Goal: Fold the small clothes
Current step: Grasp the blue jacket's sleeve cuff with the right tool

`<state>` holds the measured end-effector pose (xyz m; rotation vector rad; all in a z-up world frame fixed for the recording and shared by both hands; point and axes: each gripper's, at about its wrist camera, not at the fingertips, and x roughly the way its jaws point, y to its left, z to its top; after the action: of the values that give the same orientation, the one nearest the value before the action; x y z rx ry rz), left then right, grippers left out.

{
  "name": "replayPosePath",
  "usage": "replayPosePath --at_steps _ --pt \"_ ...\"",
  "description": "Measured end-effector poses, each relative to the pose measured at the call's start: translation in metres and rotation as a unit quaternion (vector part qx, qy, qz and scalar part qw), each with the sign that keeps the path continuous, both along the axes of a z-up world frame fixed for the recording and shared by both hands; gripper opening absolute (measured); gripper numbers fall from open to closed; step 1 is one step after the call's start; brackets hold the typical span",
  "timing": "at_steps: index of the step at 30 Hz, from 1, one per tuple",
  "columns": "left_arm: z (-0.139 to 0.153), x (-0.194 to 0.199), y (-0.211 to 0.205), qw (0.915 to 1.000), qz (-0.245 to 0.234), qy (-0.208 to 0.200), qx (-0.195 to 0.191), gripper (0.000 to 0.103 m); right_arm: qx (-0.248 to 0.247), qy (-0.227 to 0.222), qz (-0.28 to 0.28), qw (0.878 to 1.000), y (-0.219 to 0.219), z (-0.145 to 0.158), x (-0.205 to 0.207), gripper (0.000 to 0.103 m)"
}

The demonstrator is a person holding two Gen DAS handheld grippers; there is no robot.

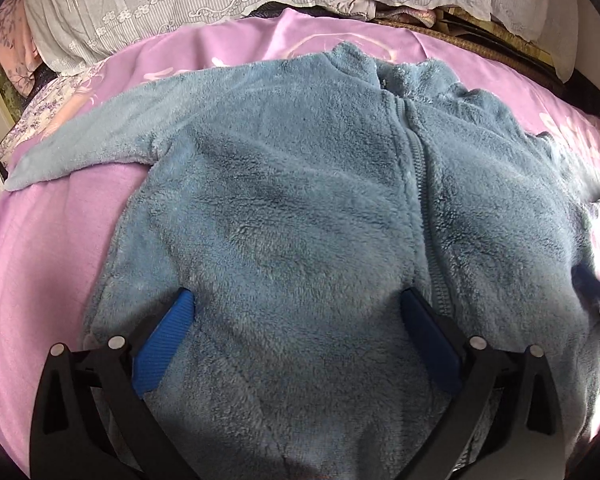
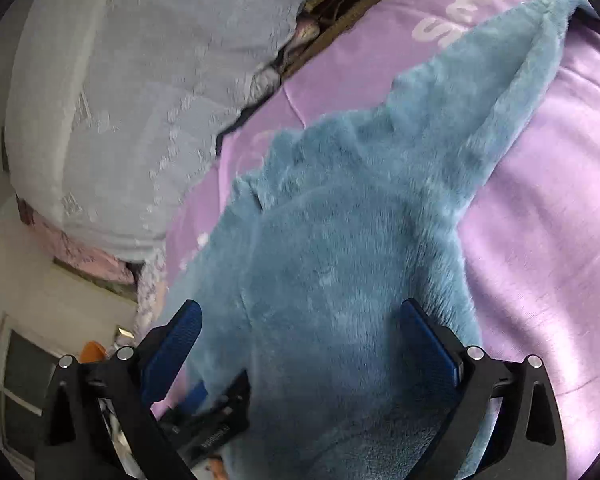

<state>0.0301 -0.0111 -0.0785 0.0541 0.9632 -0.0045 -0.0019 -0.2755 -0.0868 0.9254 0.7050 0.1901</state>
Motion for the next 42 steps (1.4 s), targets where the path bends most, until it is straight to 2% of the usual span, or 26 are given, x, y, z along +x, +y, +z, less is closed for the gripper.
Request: replayPosePath --at_steps 3,5,7,9,11,13,14,16,18,22,25,27,28,30,32,34,35,38,40,42 --pt "0.001 -0.002 -0.003 0.9999 0.000 -0.006 0.011 0.099 -0.024 -0.040 -0.010 0.999 -0.027 0.031 0.019 0.100" --pt "0.000 -0.002 -0.004 0.9999 0.000 -0.008 0.013 0.099 -0.056 -0.039 -0.008 0.998 -0.044 0.040 0.043 0.100" --pt "0.000 -0.001 -0.003 0.9999 0.000 -0.007 0.011 0.099 -0.099 -0.011 -0.031 0.995 -0.066 0.033 0.065 0.099" --pt "0.000 -0.002 -0.003 0.9999 0.000 -0.007 0.010 0.099 -0.126 0.048 -0.080 0.988 -0.097 0.015 0.070 0.099" --pt "0.000 -0.002 -0.003 0.9999 -0.001 -0.007 0.009 0.099 -0.099 0.076 -0.144 0.982 -0.134 -0.007 0.047 0.099" --pt "0.000 -0.001 -0.003 0.9999 -0.001 -0.006 0.008 0.099 -0.065 0.057 -0.181 0.980 -0.162 -0.020 0.018 0.099" --pt "0.000 -0.001 -0.003 1.0000 -0.001 -0.005 0.008 0.099 -0.069 0.068 -0.211 0.973 -0.175 -0.022 0.004 0.099" --pt "0.001 0.000 -0.002 1.0000 -0.002 -0.004 0.006 0.099 -0.071 0.062 -0.255 0.962 -0.196 -0.020 -0.019 0.099" --pt "0.001 0.001 -0.001 1.0000 -0.002 -0.002 0.003 0.099 -0.057 0.047 -0.258 0.963 -0.205 -0.014 -0.027 0.099" --pt "0.007 0.004 0.001 1.0000 -0.002 0.007 -0.003 0.099 -0.027 0.009 -0.204 0.979 -0.205 0.001 -0.009 0.099" --pt "0.028 0.014 -0.002 0.9989 -0.017 0.014 -0.040 0.098 0.008 0.021 -0.164 0.986 -0.199 -0.002 0.005 0.099" --pt "0.042 0.021 -0.016 0.9987 -0.036 0.007 -0.036 0.098 0.028 0.047 -0.161 0.985 -0.208 -0.016 0.018 0.099" --pt "0.049 0.023 -0.027 0.9984 -0.050 -0.002 -0.026 0.098 0.032 0.061 -0.179 0.981 -0.216 -0.024 0.018 0.099" --pt "0.061 0.028 -0.063 0.9958 -0.088 -0.024 0.005 0.098 0.027 0.043 -0.233 0.971 -0.236 -0.031 0.001 0.091" --pt "0.067 0.033 -0.100 0.9908 -0.128 -0.034 0.027 0.098 0.004 0.038 -0.275 0.961 -0.248 -0.027 -0.016 0.090" --pt "0.068 0.040 -0.136 0.9859 -0.159 -0.035 0.036 0.098 0.008 0.031 -0.291 0.956 -0.256 -0.029 -0.025 0.090" --pt "0.069 0.045 -0.156 0.9837 -0.173 -0.035 0.036 0.098 0.024 0.025 -0.288 0.957 -0.258 -0.033 -0.026 0.091" --pt "0.066 0.057 -0.204 0.9792 -0.197 -0.045 0.023 0.098 0.014 0.021 -0.279 0.960 -0.253 -0.033 -0.024 0.092" --pt "0.057 0.065 -0.227 0.9777 -0.201 -0.055 0.022 0.098 0.028 0.007 -0.271 0.962 -0.252 -0.033 -0.019 0.093" --pt "0.034 0.077 -0.242 0.9765 -0.212 -0.033 0.019 0.098 0.044 -0.003 -0.268 0.962 -0.255 -0.035 -0.010 0.092"
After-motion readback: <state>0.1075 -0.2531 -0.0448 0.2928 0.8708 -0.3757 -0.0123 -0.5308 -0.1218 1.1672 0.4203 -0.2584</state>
